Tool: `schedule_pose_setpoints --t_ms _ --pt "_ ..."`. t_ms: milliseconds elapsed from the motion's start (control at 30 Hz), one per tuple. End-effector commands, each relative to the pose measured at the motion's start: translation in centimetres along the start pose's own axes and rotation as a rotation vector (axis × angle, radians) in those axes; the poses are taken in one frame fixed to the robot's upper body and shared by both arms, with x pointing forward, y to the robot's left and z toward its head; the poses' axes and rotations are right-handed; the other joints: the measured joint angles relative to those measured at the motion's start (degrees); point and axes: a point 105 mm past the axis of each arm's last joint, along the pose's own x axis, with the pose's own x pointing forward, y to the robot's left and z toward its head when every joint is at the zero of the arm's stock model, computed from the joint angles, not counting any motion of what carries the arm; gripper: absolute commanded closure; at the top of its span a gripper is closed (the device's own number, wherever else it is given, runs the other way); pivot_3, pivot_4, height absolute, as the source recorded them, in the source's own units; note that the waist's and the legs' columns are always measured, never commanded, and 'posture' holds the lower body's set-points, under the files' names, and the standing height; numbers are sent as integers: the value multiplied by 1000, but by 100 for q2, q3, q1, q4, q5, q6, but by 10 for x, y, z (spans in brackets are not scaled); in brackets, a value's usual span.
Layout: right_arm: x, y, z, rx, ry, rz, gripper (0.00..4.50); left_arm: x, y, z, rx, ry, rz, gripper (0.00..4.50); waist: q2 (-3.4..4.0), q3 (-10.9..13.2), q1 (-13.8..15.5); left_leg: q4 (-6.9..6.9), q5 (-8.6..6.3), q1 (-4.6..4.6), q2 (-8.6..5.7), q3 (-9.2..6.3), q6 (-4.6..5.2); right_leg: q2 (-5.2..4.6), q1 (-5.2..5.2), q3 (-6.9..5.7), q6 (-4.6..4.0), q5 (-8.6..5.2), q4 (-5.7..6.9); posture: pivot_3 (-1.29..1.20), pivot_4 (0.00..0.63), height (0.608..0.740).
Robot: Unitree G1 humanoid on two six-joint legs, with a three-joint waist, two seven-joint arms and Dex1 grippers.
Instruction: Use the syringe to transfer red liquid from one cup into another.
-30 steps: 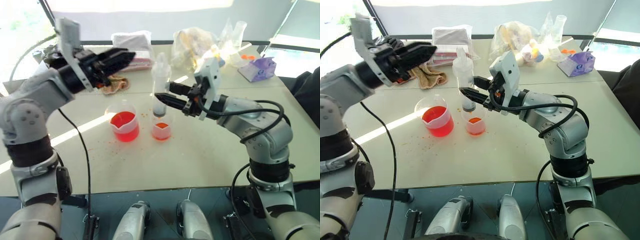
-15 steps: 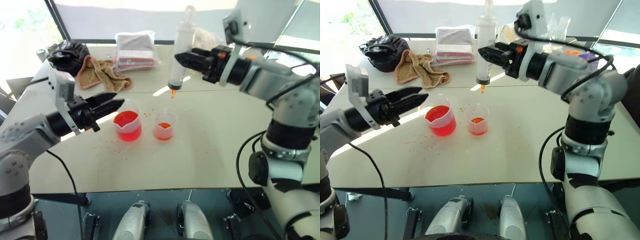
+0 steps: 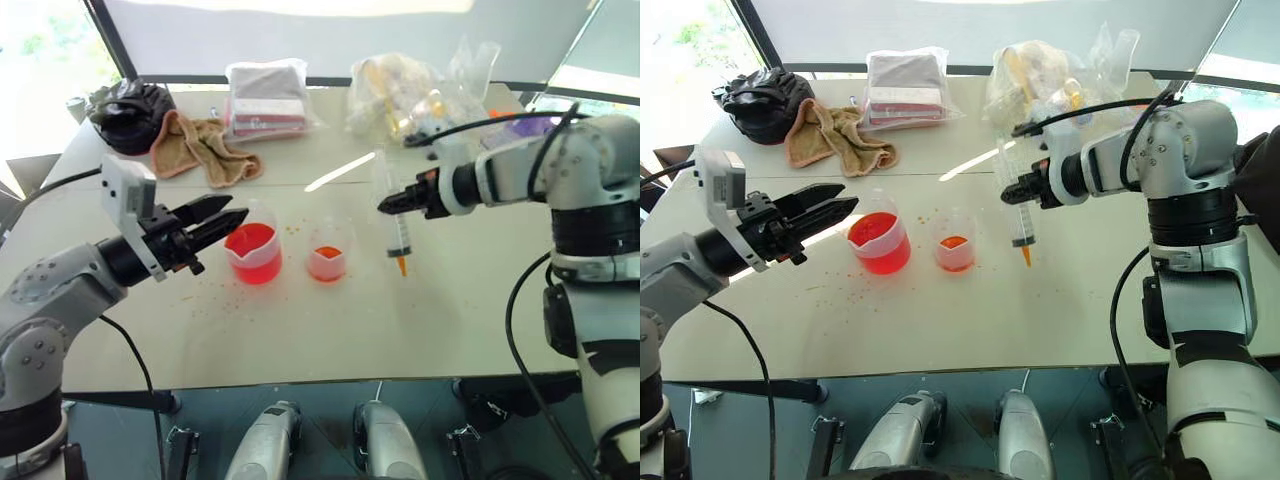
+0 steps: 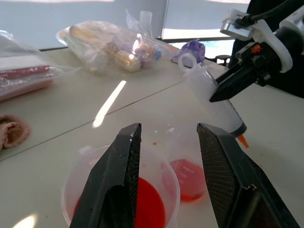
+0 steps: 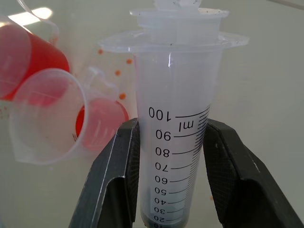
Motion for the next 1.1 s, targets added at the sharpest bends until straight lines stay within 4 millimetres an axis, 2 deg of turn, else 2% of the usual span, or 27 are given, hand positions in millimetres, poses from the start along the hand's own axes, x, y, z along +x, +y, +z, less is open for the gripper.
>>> schedule_pose_setpoints --t_ms 33,233,267,300,400,433,600,700,733,800,833,867,933,1033,1100 --pt "2 -2 0 25 30 -6 3058 -4 -5 14 50 -35 -3 2580 0 0 -14 0 0 0 0 0 0 0 0 0 0 0 0 0 150 734" --pt "18 -9 -12 88 112 -47 3058 -7 -8 14 63 -12 -9 2580 0 0 -35 -1 0 0 1 0 0 3 -1 0 1 1 0 0 150 734" --pt "22 -11 -15 99 126 -64 2091 -7 -10 13 65 -6 -15 2561 0 0 -35 -1 0 0 1 0 0 3 -2 0 2 1 1 0 150 734" --pt "24 -13 -17 108 137 -77 1828 -7 -12 12 68 -1 -21 2561 0 0 -33 -1 0 0 1 0 0 3 -2 0 2 1 1 0 150 734" --pt "29 -16 -21 125 159 -98 292 -9 -14 11 73 7 -22 2561 1 0 -27 0 0 0 0 0 0 6 -1 0 1 1 1 0 150 734" --pt "31 -17 -22 130 162 -103 41 -9 -14 11 72 7 -20 2561 1 0 -20 0 0 0 0 0 0 6 -1 0 1 1 0 0 150 734" --pt "32 -19 -23 137 166 -121 41 -11 -16 12 64 8 -25 2561 1 0 -18 2 0 0 -2 0 0 9 0 -1 2 1 0 0 150 734" --pt "27 -19 -18 114 124 -114 41 -12 -19 12 53 6 -37 2561 1 0 -23 1 0 0 -2 0 0 10 -1 -1 2 1 1 0 150 734" --pt "22 -20 -11 86 61 -120 41 -12 -19 12 51 7 -40 2561 1 0 -23 1 0 0 -2 0 0 10 -1 -1 2 1 1 0 150 734" --pt "3 -20 14 -19 -162 -99 41 -14 -20 11 48 11 -44 2561 1 1 -6 0 -1 0 -1 0 1 10 -1 -2 2 1 0 0 150 734" --pt "-6 -18 20 -79 -221 -89 41 -15 -20 11 47 13 -45 2561 3 1 4 1 -2 -1 -4 -1 3 10 0 -5 4 1 0 0 150 734" --pt "-14 -16 23 -165 -260 -88 41 -16 -19 11 46 15 -45 2561 3 2 13 1 -2 -3 -6 -2 4 10 -1 -10 5 1 0 0 150 734" --pt "-35 1 28 -278 -325 30 41 -21 -15 13 53 26 -41 2561 5 3 -6 4 -6 -7 -9 0 10 8 -2 -12 17 7 -2 0 150 734" --pt "-65 30 33 -332 -410 283 41 -27 -5 12 124 91 -14 2561 4 3 -54 3 -9 -8 -4 5 14 9 -3 -12 19 7 -5 0 150 734" --pt "-75 40 31 -387 -423 365 41 -29 0 16 136 106 -13 2561 6 4 -54 0 -10 -1 5 10 14 9 -3 -11 17 7 -4 0 150 734"
